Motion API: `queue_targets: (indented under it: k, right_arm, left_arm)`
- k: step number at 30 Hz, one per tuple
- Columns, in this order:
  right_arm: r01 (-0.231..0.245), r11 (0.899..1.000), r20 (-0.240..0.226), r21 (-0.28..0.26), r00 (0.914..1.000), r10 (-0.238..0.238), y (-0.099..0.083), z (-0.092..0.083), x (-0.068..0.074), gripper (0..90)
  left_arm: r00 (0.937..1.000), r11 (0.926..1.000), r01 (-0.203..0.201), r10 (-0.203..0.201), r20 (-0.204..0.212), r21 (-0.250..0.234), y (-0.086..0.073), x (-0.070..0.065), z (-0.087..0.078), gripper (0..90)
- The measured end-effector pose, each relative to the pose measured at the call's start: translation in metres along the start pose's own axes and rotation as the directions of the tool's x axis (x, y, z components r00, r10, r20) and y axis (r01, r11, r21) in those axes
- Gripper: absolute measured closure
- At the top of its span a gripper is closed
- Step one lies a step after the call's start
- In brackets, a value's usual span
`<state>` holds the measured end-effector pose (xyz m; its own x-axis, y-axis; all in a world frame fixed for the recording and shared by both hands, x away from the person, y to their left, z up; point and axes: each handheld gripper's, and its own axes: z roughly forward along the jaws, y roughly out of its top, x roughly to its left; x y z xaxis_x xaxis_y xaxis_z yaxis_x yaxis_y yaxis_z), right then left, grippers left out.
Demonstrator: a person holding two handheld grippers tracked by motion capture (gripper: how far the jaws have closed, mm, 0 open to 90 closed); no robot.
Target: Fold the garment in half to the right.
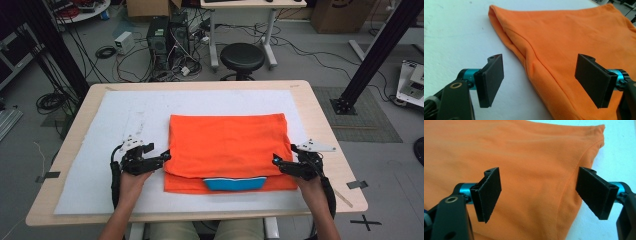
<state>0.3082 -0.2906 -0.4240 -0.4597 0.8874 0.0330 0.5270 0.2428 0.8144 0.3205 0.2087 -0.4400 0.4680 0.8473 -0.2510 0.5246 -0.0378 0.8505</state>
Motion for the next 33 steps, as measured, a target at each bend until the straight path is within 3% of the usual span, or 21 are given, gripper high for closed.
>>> queue_targets:
  k: [7, 15, 24, 28, 33]
  right_arm:
    - [0.001, 1.000, -0.002, 0.001, 1.0000, -0.001, 0.000, 0.000, 0.001, 20.9]
    - [0.021, 1.000, -0.019, 0.005, 0.9996, -0.021, 0.003, 0.002, 0.005, 20.9]
    - [0.032, 0.999, -0.044, 0.020, 0.9985, -0.031, 0.010, 0.008, 0.012, 20.9]
    - [0.034, 0.999, -0.056, 0.039, 0.9979, -0.032, 0.018, 0.015, 0.015, 20.9]
    - [0.070, 0.995, -0.072, 0.073, 0.9953, -0.064, 0.035, 0.028, 0.024, 20.9]
  left_arm:
    - [0.9998, 0.9961, 0.009, -0.008, -0.016, 0.088, -0.006, -0.014, 0.006, 23.3]
    - [0.9965, 0.9860, 0.036, -0.023, -0.080, 0.163, -0.012, -0.019, 0.006, 25.8]
    - [0.9959, 0.9812, 0.008, 0.010, -0.090, 0.193, -0.018, -0.028, 0.007, 37.5]
    - [0.9953, 0.9805, -0.008, 0.026, -0.093, 0.197, -0.020, -0.034, 0.007, 43.2]
    - [0.9941, 0.9798, -0.024, 0.044, -0.099, 0.198, -0.021, -0.040, 0.008, 46.5]
